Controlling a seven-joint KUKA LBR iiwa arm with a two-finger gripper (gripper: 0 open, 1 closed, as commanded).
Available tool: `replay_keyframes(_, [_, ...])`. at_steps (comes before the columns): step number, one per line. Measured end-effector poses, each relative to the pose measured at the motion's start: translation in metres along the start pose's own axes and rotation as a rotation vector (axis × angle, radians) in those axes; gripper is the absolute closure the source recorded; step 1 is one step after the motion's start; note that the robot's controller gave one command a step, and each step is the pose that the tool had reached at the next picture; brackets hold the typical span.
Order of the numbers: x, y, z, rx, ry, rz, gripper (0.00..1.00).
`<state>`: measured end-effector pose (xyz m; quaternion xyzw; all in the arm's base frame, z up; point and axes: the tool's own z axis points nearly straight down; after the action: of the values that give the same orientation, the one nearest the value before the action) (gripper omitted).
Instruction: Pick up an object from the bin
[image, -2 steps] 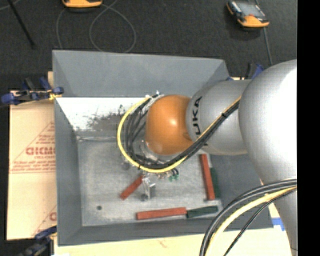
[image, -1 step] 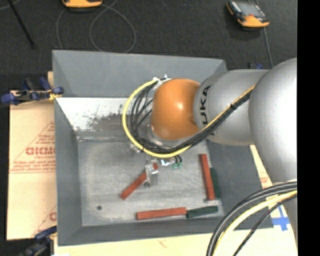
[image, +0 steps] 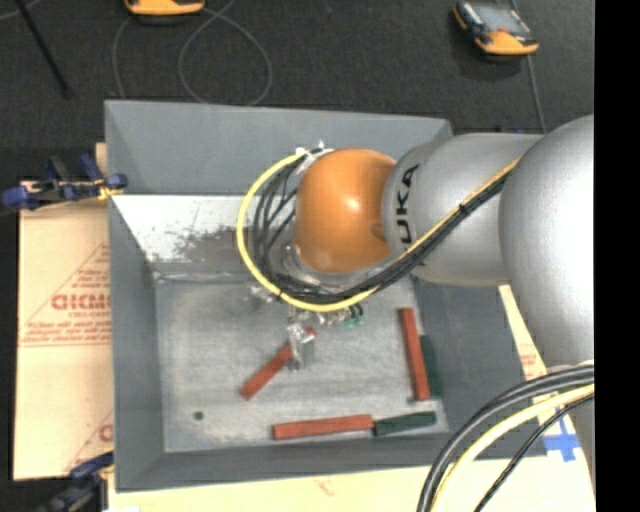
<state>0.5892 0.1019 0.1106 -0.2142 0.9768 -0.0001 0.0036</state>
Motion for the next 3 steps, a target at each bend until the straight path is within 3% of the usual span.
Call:
replay_keyframes(1, [0.0121,0.0074,0.0414,-0.002,0.007,-0.117,0.00])
replay_keyframes(2, [0.0113,0.0065,0.0406,-0.002,0.004,-0.111,0.00])
replay_keyframes(3, [0.0108,0.0064,0.0399,-0.003,0.003,-0.108,1.00])
